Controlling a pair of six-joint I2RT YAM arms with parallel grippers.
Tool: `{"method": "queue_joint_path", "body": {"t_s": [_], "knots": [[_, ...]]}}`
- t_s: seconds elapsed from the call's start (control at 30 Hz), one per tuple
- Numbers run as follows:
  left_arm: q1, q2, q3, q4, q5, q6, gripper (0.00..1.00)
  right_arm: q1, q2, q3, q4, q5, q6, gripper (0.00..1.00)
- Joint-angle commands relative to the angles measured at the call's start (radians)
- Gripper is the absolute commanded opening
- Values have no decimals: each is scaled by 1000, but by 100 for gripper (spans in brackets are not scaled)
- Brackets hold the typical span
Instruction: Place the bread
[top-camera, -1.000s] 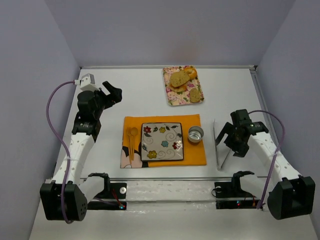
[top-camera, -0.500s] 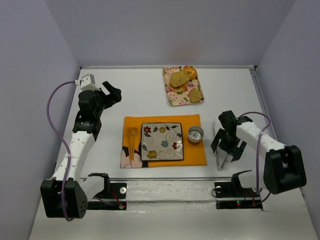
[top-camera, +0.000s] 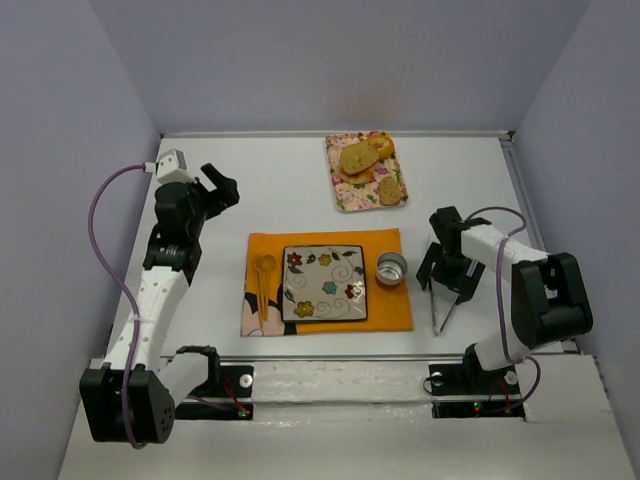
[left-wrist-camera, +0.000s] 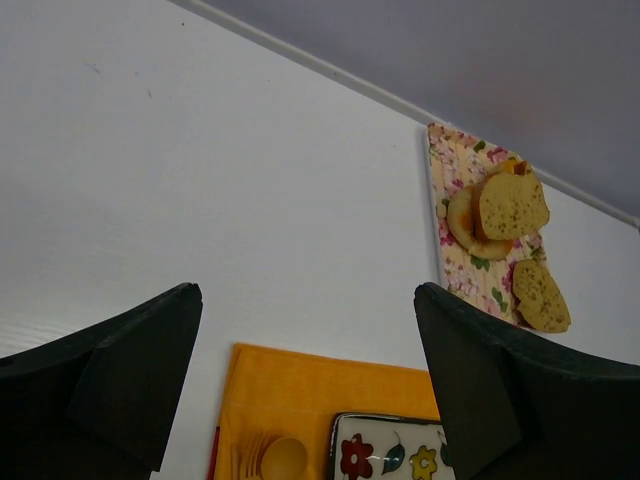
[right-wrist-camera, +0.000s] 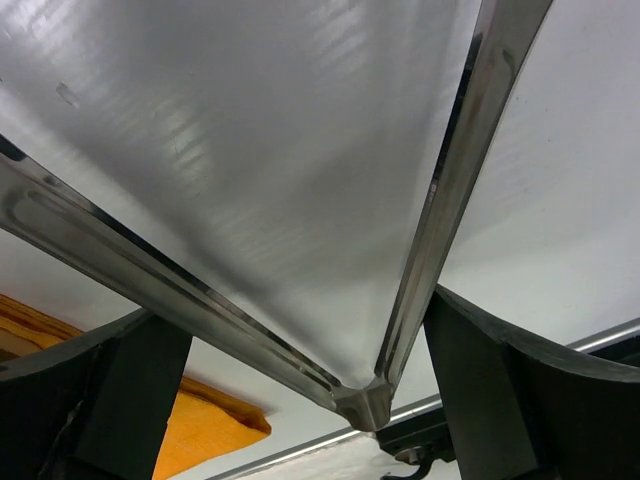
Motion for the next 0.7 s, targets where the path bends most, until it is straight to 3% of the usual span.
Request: {"method": "queue_joint_path", "body": {"t_s": [0.0, 0.47, 0.57, 0.6, 0.67], "knots": [[4, -66, 11, 15, -22, 19, 99, -52, 3, -40, 120, 42, -14, 100], [4, -157, -10, 4, -82, 14, 99, -100, -34, -159, 307, -24, -93, 92], [4, -163, -12, 2, -88, 11, 99, -109, -46, -169, 322, -26, -83, 71], [4, -166, -15, 1, -88, 11, 99, -109, -51, -169, 322, -24, -77, 57], [4, -172, -15, 2, -88, 8, 99, -109, -53, -171, 321, -15, -71, 49]]}}
